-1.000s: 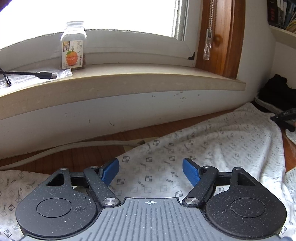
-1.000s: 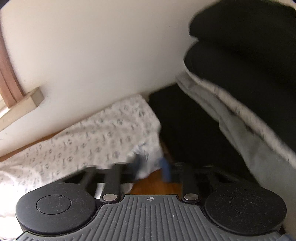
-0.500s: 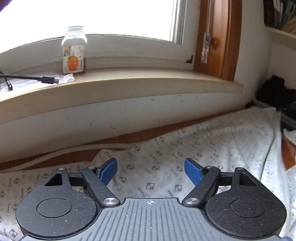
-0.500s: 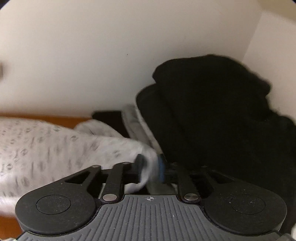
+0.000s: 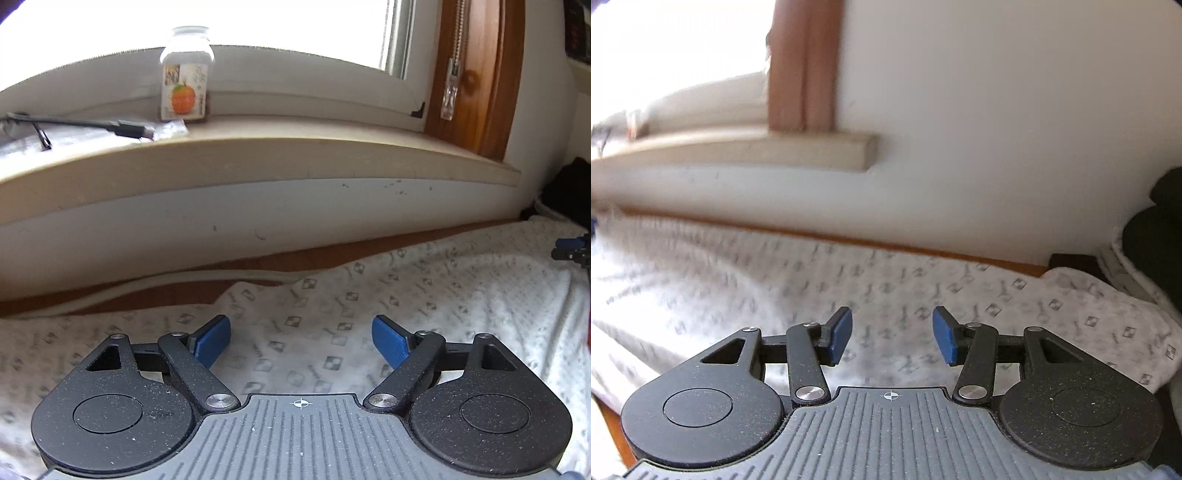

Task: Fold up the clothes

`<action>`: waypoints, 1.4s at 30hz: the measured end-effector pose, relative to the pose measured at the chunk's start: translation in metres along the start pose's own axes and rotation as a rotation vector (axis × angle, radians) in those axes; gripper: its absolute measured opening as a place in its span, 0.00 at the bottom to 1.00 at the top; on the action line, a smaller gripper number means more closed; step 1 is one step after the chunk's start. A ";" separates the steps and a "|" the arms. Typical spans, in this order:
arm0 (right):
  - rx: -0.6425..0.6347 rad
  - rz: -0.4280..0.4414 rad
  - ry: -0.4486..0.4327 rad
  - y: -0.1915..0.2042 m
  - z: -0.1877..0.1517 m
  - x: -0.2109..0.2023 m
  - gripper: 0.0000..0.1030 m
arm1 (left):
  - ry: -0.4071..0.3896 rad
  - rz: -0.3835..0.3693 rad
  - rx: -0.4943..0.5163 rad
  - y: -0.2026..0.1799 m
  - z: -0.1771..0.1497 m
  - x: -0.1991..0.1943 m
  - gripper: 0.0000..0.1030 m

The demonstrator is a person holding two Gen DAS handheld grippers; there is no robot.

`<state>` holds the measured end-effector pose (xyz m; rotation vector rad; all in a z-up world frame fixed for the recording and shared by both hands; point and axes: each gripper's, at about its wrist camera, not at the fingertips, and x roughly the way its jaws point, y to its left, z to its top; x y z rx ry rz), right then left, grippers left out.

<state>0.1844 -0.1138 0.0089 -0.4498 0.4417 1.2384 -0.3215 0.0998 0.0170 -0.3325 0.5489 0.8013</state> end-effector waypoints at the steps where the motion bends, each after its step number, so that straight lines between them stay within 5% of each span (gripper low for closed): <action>1: -0.002 0.010 0.023 -0.001 -0.001 0.006 0.49 | 0.000 0.021 0.024 0.001 0.000 -0.002 0.84; 5: -0.048 0.018 0.016 0.007 -0.001 0.008 0.57 | 0.031 0.091 0.082 0.011 0.003 0.001 0.84; 10: -0.004 0.051 0.034 0.004 -0.003 0.006 0.59 | 0.070 0.058 0.064 0.026 0.008 0.014 0.84; 17: 0.074 0.069 0.058 -0.009 -0.005 0.013 0.69 | 0.085 0.065 0.055 0.033 0.009 0.019 0.98; 20: 0.085 0.057 0.059 -0.011 -0.003 0.010 0.60 | 0.089 0.059 0.053 0.033 0.010 0.018 1.00; 22: 0.106 0.012 0.044 -0.016 0.001 -0.004 0.45 | 0.069 0.052 0.062 0.020 0.012 0.007 1.00; 27: 0.035 -0.142 -0.066 -0.022 -0.015 -0.088 0.46 | 0.020 0.035 0.083 -0.013 0.016 -0.020 0.98; 35: 0.229 -0.201 0.048 -0.064 -0.073 -0.119 0.51 | -0.042 -0.032 0.104 -0.079 0.016 -0.060 0.99; 40: 0.251 -0.213 0.055 -0.062 -0.081 -0.104 0.54 | -0.039 -0.152 0.131 -0.141 -0.009 -0.069 0.87; 41: 0.244 -0.218 0.044 -0.062 -0.080 -0.108 0.51 | -0.038 -0.173 0.140 -0.153 -0.014 -0.070 0.73; 42: 0.240 -0.221 0.026 -0.062 -0.078 -0.114 0.34 | -0.033 -0.186 0.153 -0.162 -0.017 -0.071 0.65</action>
